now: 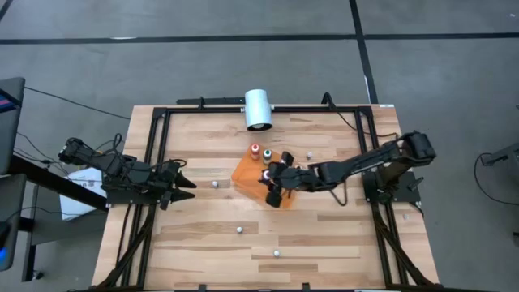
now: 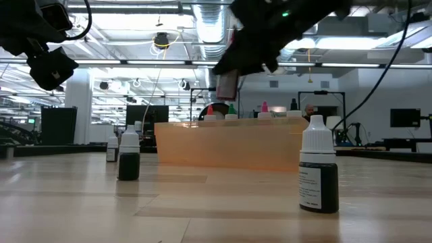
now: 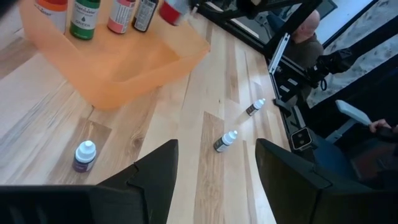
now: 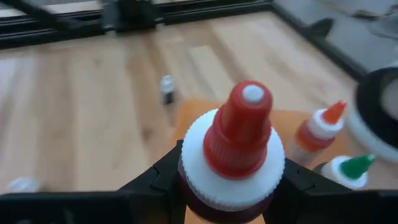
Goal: Pick & Place food coloring
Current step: Put the red food coloring bottle into the bin
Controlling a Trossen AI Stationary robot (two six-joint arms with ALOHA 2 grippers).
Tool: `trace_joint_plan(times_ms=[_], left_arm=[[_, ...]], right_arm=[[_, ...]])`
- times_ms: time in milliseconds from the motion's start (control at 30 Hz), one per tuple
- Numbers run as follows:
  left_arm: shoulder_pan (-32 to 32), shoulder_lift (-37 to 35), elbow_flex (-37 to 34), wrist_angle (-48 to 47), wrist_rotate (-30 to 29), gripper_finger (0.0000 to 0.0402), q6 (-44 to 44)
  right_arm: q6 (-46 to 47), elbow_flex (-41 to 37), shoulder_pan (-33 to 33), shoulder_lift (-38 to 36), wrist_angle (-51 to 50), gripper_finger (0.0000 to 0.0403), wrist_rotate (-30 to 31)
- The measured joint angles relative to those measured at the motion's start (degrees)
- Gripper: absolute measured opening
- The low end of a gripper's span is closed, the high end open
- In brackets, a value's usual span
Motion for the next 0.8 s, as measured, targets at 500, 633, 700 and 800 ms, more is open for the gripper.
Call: trace_joint_plan(times_ms=[500, 633, 700, 800], left_arm=[[0.02, 0.00, 0.00, -0.16, 0.58, 0.0206, 1.31], [0.00, -0.01, 0.00, -0.25, 1.33, 0.0206, 1.66], [0.00, 0.00, 0.00, -0.25, 1.33, 0.0206, 2.16], [0.02, 0.00, 0.00, -0.21, 1.34, 0.0206, 3.05]], right_arm=[[6.88, 18.16, -1.43, 15.25, -12.57, 0.0146, 4.04], [11.62, 18.08, -2.12, 15.34, -15.27, 0.0146, 4.05], [12.09, 18.10, -2.39, 15.29, -15.07, 0.0144, 4.16], [13.03, 18.10, -2.95, 15.29, -14.95, 0.0140, 4.02]])
